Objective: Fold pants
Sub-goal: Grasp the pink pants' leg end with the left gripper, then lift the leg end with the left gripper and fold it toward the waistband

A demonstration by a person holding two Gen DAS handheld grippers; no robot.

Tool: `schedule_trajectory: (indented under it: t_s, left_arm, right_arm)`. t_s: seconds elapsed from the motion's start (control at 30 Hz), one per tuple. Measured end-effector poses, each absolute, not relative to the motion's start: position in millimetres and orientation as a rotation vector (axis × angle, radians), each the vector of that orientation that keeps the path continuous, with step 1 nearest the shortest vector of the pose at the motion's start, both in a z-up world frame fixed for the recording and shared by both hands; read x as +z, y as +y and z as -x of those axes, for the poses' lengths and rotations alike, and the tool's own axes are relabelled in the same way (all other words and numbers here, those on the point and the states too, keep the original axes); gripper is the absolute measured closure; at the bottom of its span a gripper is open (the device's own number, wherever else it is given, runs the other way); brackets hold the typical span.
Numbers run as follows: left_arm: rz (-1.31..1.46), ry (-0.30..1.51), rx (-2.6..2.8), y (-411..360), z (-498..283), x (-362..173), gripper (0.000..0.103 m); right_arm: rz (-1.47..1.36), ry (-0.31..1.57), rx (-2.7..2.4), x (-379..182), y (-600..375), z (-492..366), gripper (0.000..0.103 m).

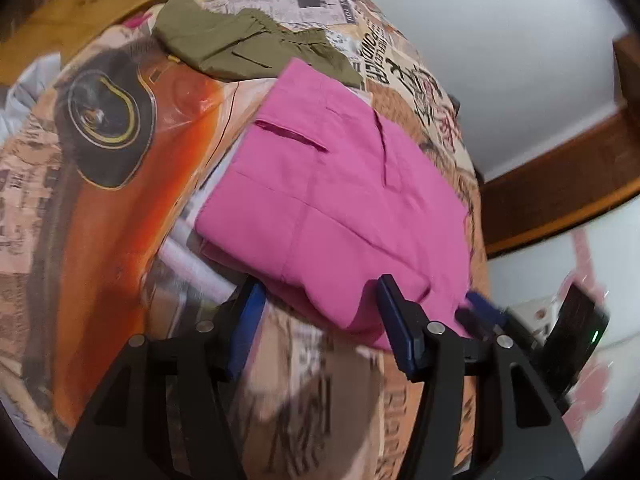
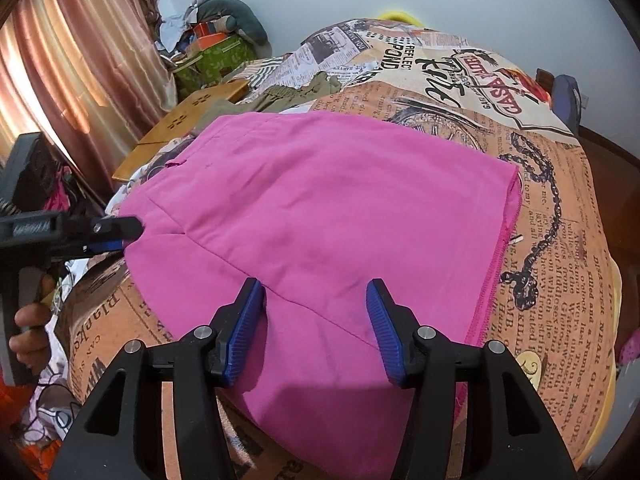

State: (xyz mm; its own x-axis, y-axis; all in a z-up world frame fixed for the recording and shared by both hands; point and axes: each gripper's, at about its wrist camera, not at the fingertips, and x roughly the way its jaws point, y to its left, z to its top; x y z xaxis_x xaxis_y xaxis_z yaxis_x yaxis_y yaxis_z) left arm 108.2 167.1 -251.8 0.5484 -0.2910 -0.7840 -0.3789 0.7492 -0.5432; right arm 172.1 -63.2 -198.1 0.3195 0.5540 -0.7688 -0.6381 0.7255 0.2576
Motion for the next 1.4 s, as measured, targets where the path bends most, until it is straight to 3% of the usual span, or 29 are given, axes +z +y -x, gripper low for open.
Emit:
schedule_trajectory:
  t_s: [0.03, 0.17, 0.47, 0.93, 1.4]
  left_arm:
    - [0.771, 1.009, 0.060, 171, -113, -254, 0.046]
    - [0.754, 1.009, 0.123, 177, -124, -255, 0.068]
    - [0.433, 0.914, 0.177, 148, -127, -214, 0.088]
    - [0.020, 0.704, 0.014, 52, -140, -134, 0.092]
    - [-0.099, 0.714, -0.164, -27, -159, -132, 0.092]
  right_arm:
    - [0.096, 0.968, 0.783, -199, -63, -172, 0.052]
    - [0.086, 0.971, 0.780, -200, -64, -174, 0.052]
    - [0.071, 0.980, 0.757, -197, -70, -173, 0.052]
    - [-0.007, 0.954, 0.618, -186, -137, -167, 0.052]
    - [-0.064, 1.010, 0.605, -215, -154, -169, 0.052]
